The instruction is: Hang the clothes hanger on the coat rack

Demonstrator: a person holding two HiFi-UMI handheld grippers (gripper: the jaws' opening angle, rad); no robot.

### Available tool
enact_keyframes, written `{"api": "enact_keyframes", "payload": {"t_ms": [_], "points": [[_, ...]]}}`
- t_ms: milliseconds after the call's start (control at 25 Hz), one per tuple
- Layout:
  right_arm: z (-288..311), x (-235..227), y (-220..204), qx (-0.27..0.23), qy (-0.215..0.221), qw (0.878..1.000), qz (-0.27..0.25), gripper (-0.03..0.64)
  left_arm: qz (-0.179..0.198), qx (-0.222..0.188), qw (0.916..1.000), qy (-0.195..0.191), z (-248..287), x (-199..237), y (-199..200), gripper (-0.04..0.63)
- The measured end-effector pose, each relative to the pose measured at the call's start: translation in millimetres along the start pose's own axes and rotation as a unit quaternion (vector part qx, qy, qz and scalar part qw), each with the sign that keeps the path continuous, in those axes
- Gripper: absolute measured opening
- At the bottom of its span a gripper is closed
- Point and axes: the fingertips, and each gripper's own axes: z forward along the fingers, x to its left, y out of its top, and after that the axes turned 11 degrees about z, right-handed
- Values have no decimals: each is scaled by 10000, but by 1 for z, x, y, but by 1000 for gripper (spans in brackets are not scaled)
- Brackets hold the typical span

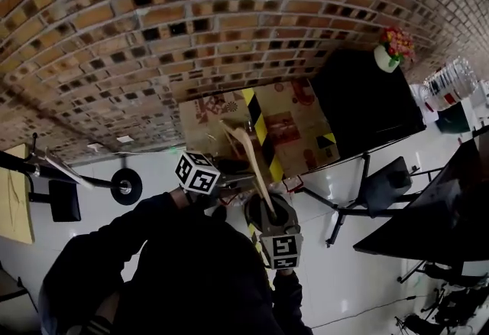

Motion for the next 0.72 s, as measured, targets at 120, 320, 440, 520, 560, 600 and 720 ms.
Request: {"api": "enact_keyframes", "payload": {"t_ms": [120,320,440,520,560,600,720], "points": [[-5,6,3,-6,85,9996,-262,60,-64,-187,9997,-158,-7,-10,-1,153],[-11,17,12,-93,265,9976,-628,60,92,-443,9988,-212,-21,-19,3,149],[-13,28,24,-206,399,9940,-993,60,214,-607,9975,-290,-33,-28,8,189],[-14,34,28,-272,502,9922,-1108,60,333,-670,9968,-277,-43,-34,11,218],[-14,38,30,-289,563,9916,-1126,59,389,-711,9964,-239,-48,-37,12,218],[-14,42,31,-294,628,9911,-1135,60,420,-766,9960,-187,-55,-38,13,218],[-12,59,39,-352,831,9879,-1264,60,417,-1010,9940,40,-78,-43,18,218]]}}
